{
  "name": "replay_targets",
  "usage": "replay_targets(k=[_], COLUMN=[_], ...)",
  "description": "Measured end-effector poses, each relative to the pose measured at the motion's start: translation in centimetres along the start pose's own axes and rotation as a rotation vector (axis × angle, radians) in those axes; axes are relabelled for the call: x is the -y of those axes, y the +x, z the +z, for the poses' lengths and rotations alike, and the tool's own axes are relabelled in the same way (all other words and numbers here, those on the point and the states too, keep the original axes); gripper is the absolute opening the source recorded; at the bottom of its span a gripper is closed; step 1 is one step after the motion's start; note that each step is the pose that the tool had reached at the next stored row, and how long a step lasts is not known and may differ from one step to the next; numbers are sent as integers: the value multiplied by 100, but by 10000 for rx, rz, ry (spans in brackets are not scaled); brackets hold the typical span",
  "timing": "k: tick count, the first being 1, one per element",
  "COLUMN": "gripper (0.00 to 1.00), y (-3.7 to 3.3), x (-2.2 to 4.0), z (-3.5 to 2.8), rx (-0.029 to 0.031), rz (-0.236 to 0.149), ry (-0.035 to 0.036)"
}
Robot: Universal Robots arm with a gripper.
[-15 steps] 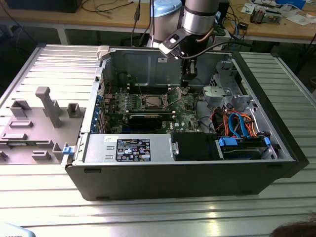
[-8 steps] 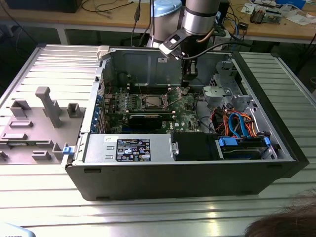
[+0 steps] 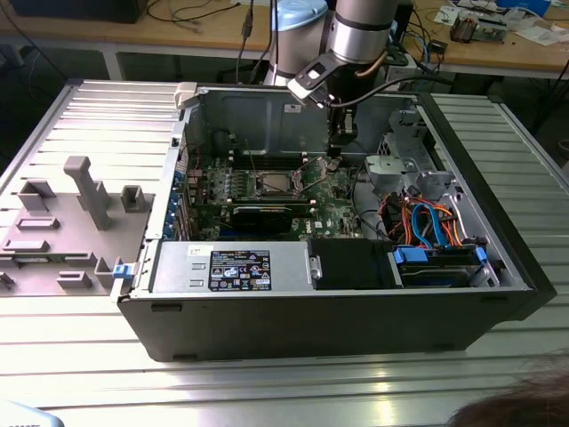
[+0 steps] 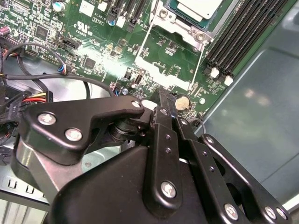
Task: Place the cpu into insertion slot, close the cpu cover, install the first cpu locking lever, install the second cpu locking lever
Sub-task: 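Close the cpu cover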
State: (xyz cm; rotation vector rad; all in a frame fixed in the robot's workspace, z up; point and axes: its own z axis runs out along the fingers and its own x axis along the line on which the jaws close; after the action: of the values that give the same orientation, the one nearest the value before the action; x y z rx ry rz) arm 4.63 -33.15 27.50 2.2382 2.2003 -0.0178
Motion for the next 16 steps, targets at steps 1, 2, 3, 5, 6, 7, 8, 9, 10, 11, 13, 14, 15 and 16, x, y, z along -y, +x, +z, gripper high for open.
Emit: replay_targets(k=[1,2,3,5,6,7,8,9,10,11,13,14,15,16], gripper=[11,11,11,11,11,11,11,11,11,11,11,11,11,11], y=[0,0,0,1,1,1,1,2,2,3,3,3,3,3], x=[-2,-4,-6,-15,-20,-25,-36,-94,-103,-105,-107,-108,-109,-109], z=[0,1,1,3,3,4,3,37,78,96,104,107,111,117], rx=[0,0,0,-1,-1,-2,-1,-1,1,-1,0,0,0,-1], rz=[0,0,-1,0,-1,0,0,-1,0,0,-2,-2,-1,0], ry=[0,0,0,0,0,-1,0,5,6,5,6,6,6,5])
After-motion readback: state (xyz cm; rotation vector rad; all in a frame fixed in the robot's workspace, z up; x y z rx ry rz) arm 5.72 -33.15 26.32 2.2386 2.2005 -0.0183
